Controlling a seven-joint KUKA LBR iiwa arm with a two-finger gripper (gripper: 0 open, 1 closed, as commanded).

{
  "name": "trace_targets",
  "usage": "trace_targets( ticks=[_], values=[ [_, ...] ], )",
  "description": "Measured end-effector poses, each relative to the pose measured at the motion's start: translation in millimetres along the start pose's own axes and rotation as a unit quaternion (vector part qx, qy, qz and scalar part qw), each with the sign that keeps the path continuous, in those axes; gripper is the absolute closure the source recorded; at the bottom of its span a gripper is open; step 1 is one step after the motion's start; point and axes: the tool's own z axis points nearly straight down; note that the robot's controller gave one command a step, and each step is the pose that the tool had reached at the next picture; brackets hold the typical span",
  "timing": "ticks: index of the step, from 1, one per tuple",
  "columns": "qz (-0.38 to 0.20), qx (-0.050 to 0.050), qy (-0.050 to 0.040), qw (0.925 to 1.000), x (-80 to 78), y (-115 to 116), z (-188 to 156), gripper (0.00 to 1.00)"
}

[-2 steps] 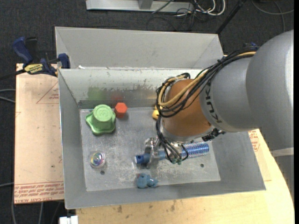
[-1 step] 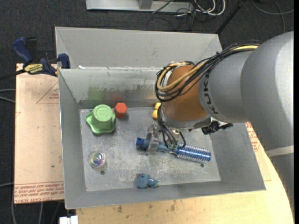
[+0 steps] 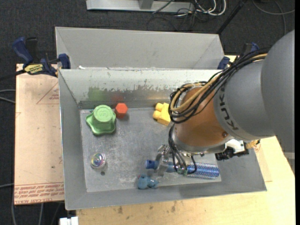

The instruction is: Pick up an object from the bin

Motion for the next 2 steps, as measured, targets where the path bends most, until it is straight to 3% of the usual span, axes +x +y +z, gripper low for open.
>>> trace_targets(
  ticks=[1, 2],
  values=[
    [-0.001, -0.001, -0.0033, 1.0, -7.1, 1.2, -19.5, 1.0],
    [0.046, -0.001, -0.004, 0.999, -20.4, 3.3, -57.1, 1.0]
  ],
)
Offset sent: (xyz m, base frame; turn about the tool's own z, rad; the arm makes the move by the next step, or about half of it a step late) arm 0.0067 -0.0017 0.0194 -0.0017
